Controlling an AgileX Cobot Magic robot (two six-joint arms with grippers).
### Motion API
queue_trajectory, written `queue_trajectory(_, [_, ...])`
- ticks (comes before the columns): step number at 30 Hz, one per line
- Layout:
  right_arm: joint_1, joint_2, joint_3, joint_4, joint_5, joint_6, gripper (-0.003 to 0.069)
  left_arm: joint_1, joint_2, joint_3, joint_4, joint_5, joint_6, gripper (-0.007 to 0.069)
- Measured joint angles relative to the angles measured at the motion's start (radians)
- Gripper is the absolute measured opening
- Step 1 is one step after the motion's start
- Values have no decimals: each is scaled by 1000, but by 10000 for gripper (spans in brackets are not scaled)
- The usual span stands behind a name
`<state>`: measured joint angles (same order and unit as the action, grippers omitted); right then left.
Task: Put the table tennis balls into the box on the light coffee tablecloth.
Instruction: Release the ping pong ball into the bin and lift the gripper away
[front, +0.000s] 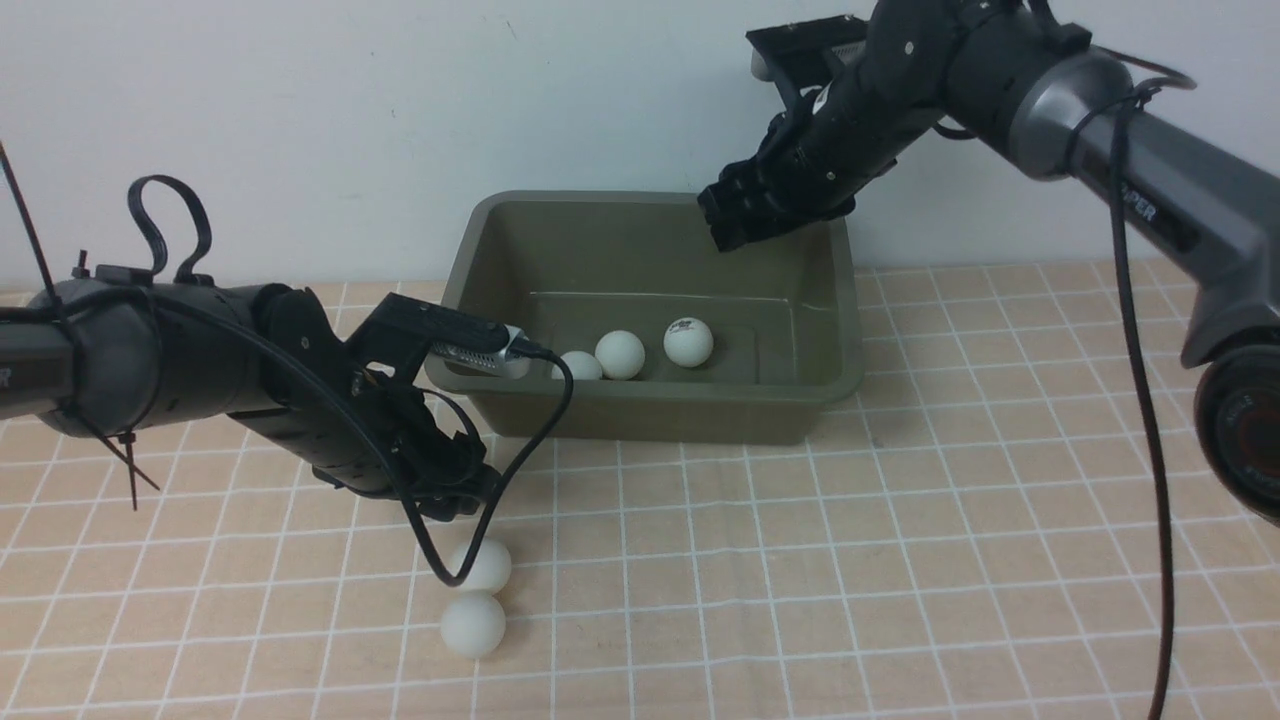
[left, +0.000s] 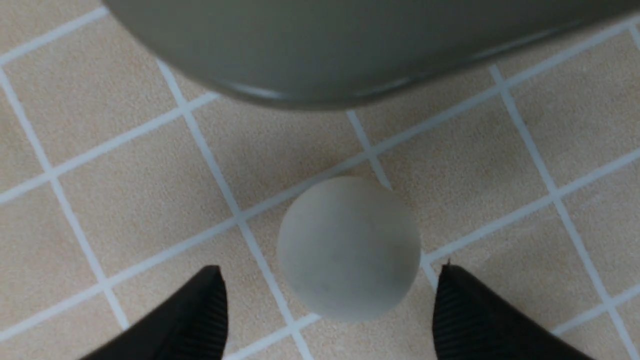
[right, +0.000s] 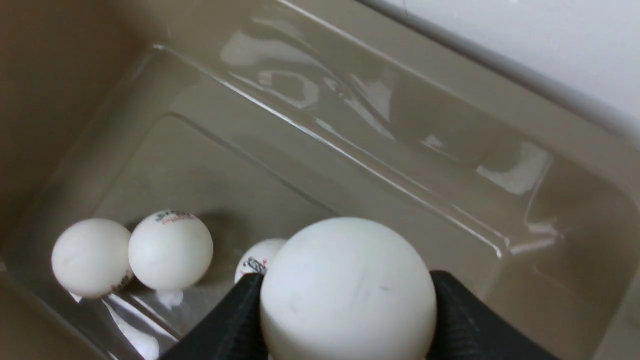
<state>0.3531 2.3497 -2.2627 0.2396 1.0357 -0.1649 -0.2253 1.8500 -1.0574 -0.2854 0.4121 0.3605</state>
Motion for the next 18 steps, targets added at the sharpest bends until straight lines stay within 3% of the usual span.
queue_trajectory(5, [0, 1, 0, 22, -31, -9, 362, 0, 16, 0, -32, -13, 13, 459])
queue_trajectory(18, [2, 56, -1, 47, -46, -51, 365, 0, 54, 0, -204, -63, 174, 459])
